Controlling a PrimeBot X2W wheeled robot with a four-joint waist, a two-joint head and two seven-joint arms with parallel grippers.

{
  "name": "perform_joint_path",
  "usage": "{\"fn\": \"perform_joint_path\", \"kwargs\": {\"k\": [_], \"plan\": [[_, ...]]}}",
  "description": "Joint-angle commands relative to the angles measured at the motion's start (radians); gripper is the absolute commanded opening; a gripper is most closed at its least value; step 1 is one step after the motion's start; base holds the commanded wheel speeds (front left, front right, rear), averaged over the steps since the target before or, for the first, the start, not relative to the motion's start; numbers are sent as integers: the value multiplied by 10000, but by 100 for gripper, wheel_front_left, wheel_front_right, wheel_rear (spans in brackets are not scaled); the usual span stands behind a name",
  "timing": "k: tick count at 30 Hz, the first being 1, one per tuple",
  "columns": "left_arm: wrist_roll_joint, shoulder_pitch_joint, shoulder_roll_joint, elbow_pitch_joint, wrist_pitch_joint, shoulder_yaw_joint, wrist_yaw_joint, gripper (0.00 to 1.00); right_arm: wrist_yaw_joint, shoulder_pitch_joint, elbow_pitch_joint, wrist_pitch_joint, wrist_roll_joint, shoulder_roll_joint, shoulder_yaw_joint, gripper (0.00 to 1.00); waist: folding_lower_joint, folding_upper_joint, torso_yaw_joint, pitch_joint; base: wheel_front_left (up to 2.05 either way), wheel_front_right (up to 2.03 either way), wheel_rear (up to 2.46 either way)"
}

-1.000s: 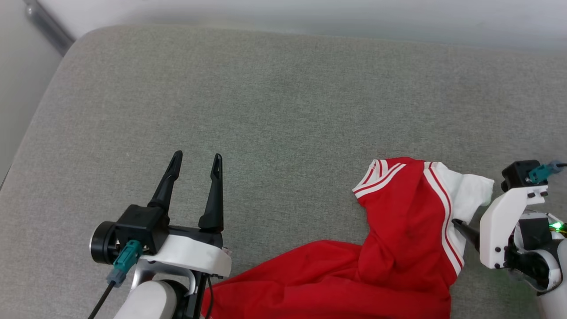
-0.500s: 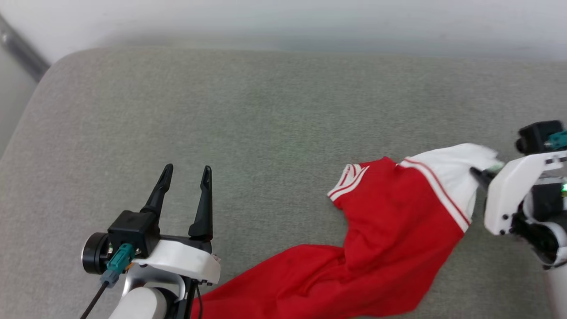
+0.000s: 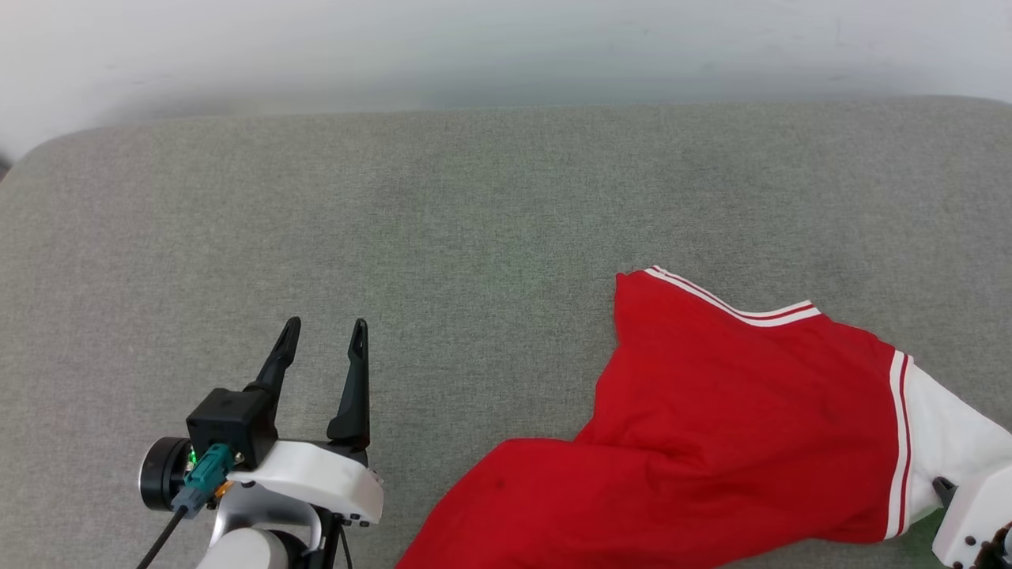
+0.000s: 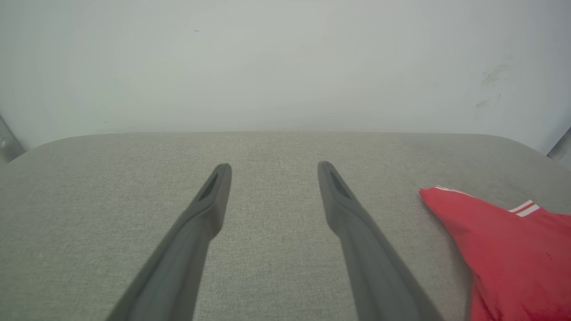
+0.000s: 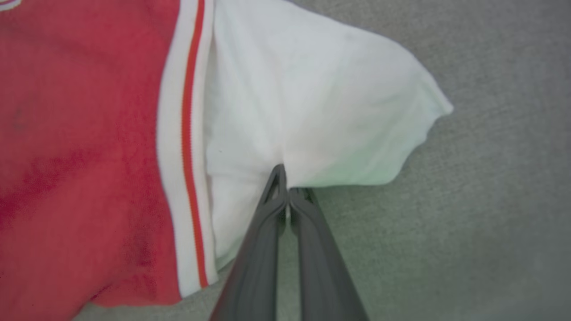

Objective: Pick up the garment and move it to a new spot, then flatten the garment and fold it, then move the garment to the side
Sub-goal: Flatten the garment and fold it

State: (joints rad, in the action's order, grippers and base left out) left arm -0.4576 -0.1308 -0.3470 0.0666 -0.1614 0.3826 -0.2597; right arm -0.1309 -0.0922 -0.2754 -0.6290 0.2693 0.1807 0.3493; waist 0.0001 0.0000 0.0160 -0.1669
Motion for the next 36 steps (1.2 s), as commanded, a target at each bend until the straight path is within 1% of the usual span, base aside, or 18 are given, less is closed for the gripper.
{"fn": "perform_joint_path", "kwargs": {"k": [1,2,6,7,8,13,16,19,24,27,29,32,36], "plan": [[-20,84,-64,-20,-4,-31,-67,100,3,46,-253,325,-16,-136,19,7,-1,0,-23,27,0,0,0],[-58,164,-94,-56,28,-50,-82,100,1,-48,-415,1058,94,-301,-85,100,-1,0,-72,94,0,0,0],[-110,323,-154,-86,75,-95,-144,100,4,-218,-226,3034,172,-267,-430,100,-1,0,-174,295,0,0,0],[-153,411,-171,-111,113,-108,-189,100,3,-228,-98,4004,134,-237,-669,100,-1,0,-223,438,0,0,0],[-179,456,-191,-119,130,-123,-206,100,3,-274,9,4496,95,-228,-726,100,-1,0,-255,508,0,0,0],[-279,686,-263,-153,206,-162,-299,100,3,-324,536,6074,-84,-280,-1357,100,-1,0,-389,935,0,0,0],[-316,832,-316,-174,234,-200,-339,100,3,-187,1061,6624,-185,-302,-1905,100,-1,0,-447,1196,0,0,0],[-364,964,-370,-176,298,-222,-406,100,3,74,1698,6813,-308,-358,-2372,100,-1,0,-486,1399,0,0,0],[-380,1095,-474,-206,418,-262,-497,100,3,653,2789,6441,-559,-552,-2927,100,-1,0,-568,1590,0,0,0],[-418,995,-548,-215,564,-249,-476,100,3,987,3415,6166,-698,-680,-3121,100,-1,0,-677,1584,0,0,0],[-419,720,-587,-192,786,-156,-393,100,3,1138,3775,6011,-684,-752,-3221,100,-1,0,-790,1483,0,0,0],[-399,191,-536,-219,1268,182,-122,100,3,1239,4191,5827,-687,-825,-3329,100,-1,0,-1013,1265,0,0,0],[-456,-923,-311,-565,2045,730,429,100,3,1060,4563,5757,-677,-926,-3440,100,-1,0,-1418,818,0,0,0]]}}
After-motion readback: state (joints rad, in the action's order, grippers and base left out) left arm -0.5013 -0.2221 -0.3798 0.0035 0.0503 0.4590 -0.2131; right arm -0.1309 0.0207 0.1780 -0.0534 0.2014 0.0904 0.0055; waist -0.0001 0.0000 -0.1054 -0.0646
